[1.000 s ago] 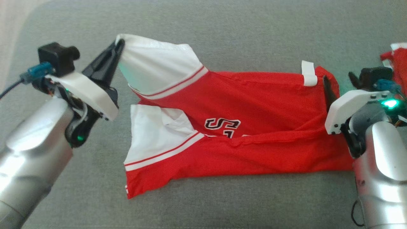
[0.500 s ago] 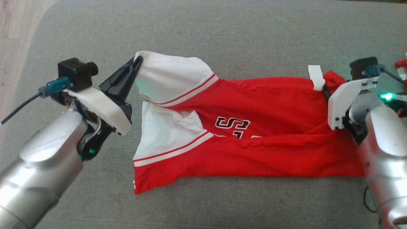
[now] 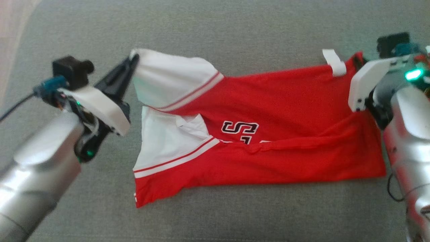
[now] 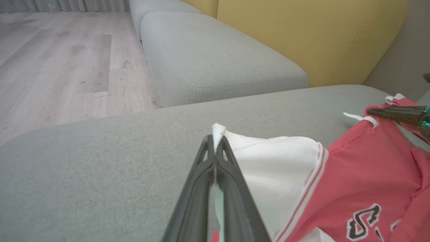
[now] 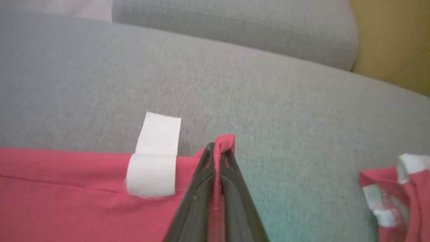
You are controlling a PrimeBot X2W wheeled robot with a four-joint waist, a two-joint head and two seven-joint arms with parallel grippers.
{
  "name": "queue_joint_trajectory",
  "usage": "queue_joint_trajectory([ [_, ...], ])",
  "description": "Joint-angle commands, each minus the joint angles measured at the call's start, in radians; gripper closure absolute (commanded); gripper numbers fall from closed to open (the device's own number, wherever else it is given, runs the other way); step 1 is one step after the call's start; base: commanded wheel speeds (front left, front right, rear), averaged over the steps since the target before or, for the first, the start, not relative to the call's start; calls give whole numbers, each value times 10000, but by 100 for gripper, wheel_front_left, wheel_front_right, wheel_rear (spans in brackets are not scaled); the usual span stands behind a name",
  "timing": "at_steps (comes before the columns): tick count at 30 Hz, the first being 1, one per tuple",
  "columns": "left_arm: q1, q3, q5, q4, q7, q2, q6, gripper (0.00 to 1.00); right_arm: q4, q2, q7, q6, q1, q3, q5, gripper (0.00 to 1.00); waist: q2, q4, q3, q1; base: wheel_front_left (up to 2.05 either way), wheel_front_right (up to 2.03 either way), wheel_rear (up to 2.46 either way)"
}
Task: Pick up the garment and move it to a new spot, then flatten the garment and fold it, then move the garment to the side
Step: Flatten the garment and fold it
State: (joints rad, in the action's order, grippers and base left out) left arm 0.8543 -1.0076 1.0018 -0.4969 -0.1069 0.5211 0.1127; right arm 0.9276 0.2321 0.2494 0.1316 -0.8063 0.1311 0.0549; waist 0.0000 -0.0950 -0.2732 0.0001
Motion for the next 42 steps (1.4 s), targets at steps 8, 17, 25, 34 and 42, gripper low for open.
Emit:
queue_joint_trajectory([
  [8, 2472, 691, -707, -1574, -454, 170, -132, 100, -345, -168, -1352, -9, -1739, 56, 575, 100, 0, 686, -591, -1, 0, 0, 0],
  [17, 3987, 759, -1404, -3254, -1308, -499, -29, 100, 138, -500, -2655, -9, -2491, -279, 772, 100, 0, 923, -833, -1, 0, 0, 0],
  [25, 3136, 247, -1586, -3508, -1503, -580, 153, 100, 737, -393, -3009, -9, -1940, -184, 1315, 100, 0, 628, -374, -1, 0, 0, 0],
  [34, 1413, -846, -1050, -1945, -943, 152, 177, 100, 801, 69, -2707, -9, -537, 331, 2589, 100, 0, 190, 639, -1, 0, 0, 0],
  [42, 208, -1899, -656, -717, 186, 904, 179, 100, -79, 831, -1372, -9, 1088, 1502, 3884, 100, 0, 75, 1265, -1, 0, 0, 0],
])
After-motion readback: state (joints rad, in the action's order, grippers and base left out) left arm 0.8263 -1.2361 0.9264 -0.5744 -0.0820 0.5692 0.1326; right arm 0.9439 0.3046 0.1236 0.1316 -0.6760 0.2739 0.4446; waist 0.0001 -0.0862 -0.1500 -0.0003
